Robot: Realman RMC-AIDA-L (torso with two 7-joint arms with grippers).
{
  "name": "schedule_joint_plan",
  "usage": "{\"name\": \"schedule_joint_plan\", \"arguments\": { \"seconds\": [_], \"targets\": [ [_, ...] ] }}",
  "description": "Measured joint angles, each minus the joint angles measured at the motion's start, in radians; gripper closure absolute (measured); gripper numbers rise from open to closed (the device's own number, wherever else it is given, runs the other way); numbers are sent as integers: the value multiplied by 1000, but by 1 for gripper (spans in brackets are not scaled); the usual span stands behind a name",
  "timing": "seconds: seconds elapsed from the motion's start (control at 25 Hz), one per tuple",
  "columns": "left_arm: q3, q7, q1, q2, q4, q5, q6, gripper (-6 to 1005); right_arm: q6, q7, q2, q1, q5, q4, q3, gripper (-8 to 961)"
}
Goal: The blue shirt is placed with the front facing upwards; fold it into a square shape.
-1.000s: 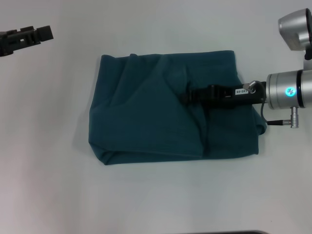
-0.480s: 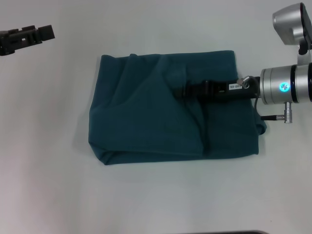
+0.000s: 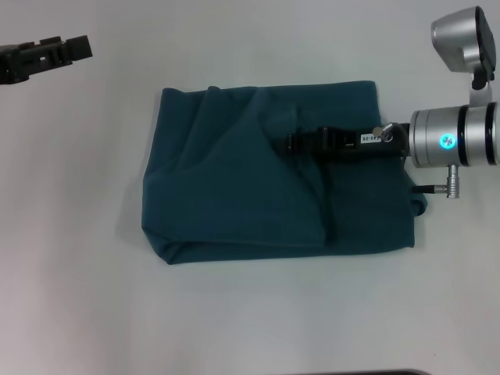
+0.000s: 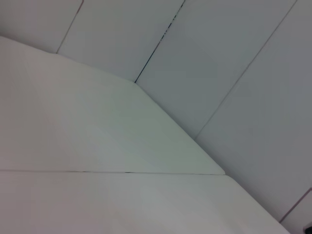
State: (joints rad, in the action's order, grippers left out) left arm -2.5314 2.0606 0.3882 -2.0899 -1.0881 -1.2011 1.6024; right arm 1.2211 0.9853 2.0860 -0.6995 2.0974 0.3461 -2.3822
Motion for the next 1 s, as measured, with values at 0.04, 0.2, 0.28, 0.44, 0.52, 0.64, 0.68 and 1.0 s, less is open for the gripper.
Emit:
{"name": "schedule_joint_plan", "arguments": {
  "seconds": [0.04, 0.2, 0.28, 0.44, 0.52, 0.64, 0.68, 1.0],
  "targets": [
    [0, -1, 2, 1, 2, 0, 0, 232, -1, 4, 0, 0, -3, -3, 1, 349],
    [0, -2, 8, 2, 4, 0, -1, 231, -5, 11, 2, -2, -14, -7, 12, 407],
    [0, -2, 9, 3, 4, 0, -1, 231, -7, 19, 3, -7, -16, -7, 23, 444],
    [-2, -2, 11, 5, 4, 0, -1, 231, -7, 35, 5, -9, -17, -7, 31, 528],
    [-3, -2, 11, 6, 4, 0, -1, 231, -7, 44, 5, -9, -25, -7, 32, 570],
    [-3, -2, 10, 7, 4, 0, -1, 230, -6, 59, 5, -7, -40, -10, 32, 633],
    [-3, -2, 9, 8, 4, 0, -1, 230, -6, 61, 5, -6, -42, -12, 32, 654],
    [-3, 0, 10, 9, 4, 0, -1, 232, 47, 136, 0, 7, -88, -7, 24, 901]
  ]
}}
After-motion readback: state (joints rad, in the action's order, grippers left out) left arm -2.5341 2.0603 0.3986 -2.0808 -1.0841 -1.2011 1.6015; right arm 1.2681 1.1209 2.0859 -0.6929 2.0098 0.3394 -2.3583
